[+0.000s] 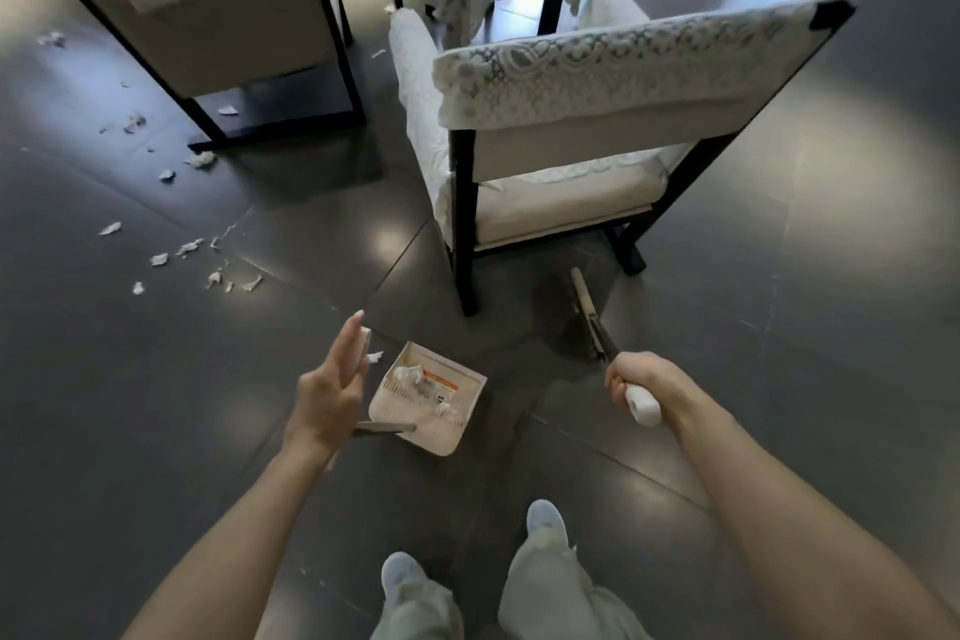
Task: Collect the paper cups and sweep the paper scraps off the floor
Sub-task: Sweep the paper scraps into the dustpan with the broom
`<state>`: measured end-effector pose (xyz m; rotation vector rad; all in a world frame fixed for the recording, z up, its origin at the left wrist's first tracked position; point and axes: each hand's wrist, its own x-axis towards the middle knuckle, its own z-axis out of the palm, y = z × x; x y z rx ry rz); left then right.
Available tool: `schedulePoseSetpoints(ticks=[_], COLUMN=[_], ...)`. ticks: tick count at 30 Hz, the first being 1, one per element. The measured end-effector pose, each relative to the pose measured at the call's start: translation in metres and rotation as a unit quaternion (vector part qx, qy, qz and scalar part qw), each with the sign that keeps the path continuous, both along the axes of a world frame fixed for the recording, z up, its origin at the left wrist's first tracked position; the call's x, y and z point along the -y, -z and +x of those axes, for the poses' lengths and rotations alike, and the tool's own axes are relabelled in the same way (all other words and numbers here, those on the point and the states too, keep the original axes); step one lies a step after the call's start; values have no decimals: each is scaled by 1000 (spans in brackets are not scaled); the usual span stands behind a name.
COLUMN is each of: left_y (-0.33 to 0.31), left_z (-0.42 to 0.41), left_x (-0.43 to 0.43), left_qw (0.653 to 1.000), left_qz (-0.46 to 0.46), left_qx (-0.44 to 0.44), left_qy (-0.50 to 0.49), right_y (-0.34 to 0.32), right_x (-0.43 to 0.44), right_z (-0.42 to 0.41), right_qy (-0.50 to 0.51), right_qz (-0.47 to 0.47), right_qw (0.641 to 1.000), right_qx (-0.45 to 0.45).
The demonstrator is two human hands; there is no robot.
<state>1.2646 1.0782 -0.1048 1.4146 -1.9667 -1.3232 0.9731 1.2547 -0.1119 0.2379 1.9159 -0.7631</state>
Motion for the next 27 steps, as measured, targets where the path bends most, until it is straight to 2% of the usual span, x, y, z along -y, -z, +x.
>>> schedulePoseSetpoints(ticks=[3, 7, 9, 11, 14, 16, 22, 27], left_y=[0, 7, 14, 19, 22, 21, 17, 10], left_z=[-33, -64, -73, -80, -84, -84, -54, -9], left_x=[-12, -23, -26, -29, -33, -34, -30, -29], left_qw=[1000, 996, 995, 994, 993, 992, 988, 983], left_qz=[-13, -46, -54, -55, -49, -52, -61, -62], left_qx=[25, 70, 86, 92, 102, 107, 125, 120], left_qy=[11, 8, -2, -18, -33, -42, -74, -124], right_y=[1, 14, 26, 36, 34, 24, 8, 11], right_x=[-15, -22, -21, -15, 2, 15, 54, 94], right_z=[-41, -92, -109, -114, -89, -55, 25, 65], right_qy=[-2, -30, -64, -139, -279, -334, -315, -368], right_qz=[-8, 27, 54, 83, 92, 86, 11, 27], right_qw=[1000, 999, 996, 986, 955, 937, 939, 917], right_qx=[-10, 4, 25, 32, 41, 58, 139, 154])
